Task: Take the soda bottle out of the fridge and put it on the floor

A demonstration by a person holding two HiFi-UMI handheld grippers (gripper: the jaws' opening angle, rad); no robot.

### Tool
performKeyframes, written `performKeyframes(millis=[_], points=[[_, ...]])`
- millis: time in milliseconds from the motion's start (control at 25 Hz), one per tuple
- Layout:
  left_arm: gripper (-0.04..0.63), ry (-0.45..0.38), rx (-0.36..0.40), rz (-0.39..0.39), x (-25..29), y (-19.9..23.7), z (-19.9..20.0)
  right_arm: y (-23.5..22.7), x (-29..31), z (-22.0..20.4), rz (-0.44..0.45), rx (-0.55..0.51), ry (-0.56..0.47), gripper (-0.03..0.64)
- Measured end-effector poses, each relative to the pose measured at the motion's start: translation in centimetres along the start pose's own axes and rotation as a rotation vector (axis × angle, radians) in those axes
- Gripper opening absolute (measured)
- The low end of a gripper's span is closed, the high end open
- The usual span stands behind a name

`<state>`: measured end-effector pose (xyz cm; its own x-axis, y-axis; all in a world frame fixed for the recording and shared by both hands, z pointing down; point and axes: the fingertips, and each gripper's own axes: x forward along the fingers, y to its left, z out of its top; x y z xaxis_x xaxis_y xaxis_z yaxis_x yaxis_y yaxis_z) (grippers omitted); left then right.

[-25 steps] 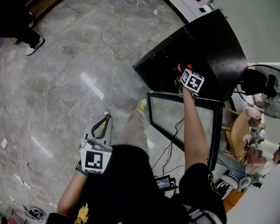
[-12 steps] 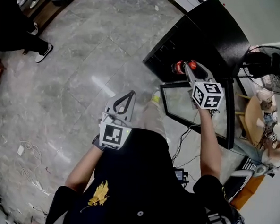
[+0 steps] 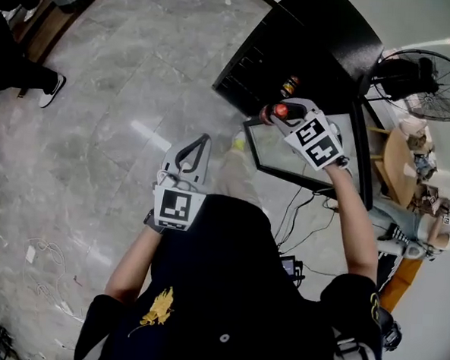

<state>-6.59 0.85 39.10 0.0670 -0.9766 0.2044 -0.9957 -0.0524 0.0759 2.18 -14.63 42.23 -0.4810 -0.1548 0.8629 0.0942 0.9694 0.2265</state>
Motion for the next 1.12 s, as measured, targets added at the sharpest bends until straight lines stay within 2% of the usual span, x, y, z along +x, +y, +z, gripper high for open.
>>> performKeyframes(millis=[440, 640, 720, 800, 920, 1120], points=[[0.018, -0.007, 0.01, 0.022, -1.2, -0.1, -0.1, 2.1, 0.7, -2.9, 0.104, -0.29, 0.248, 0.132], [0.018, -0.003, 0.003, 0.028, -1.8, -0.7, -0.3, 2.9, 1.0, -3.5, 0.088, -0.437, 0.307, 0.132], [0.018, 0.0, 0.002, 0.028, -1.9, -0.9, -0.4, 3.0, 1.3, -3.7, 0.078, -0.459, 0.318, 0.13], [0.018, 0.003, 0.0, 0.029, -2.0, -1.0, -0.5, 3.0, 1.8, -3.9, 0.081, -0.421, 0.31, 0.13], [0.018, 0.007, -0.006, 0.049, -2.1, -0.3, -0.7, 3.0, 3.0, -3.9, 0.085, -0.294, 0.266, 0.13], [0.018, -0.044, -0.07, 0.132, -1.5, 0.6, 1.1, 1.8, 5.3, -5.5, 0.066, 0.084, 0.155, 0.13]])
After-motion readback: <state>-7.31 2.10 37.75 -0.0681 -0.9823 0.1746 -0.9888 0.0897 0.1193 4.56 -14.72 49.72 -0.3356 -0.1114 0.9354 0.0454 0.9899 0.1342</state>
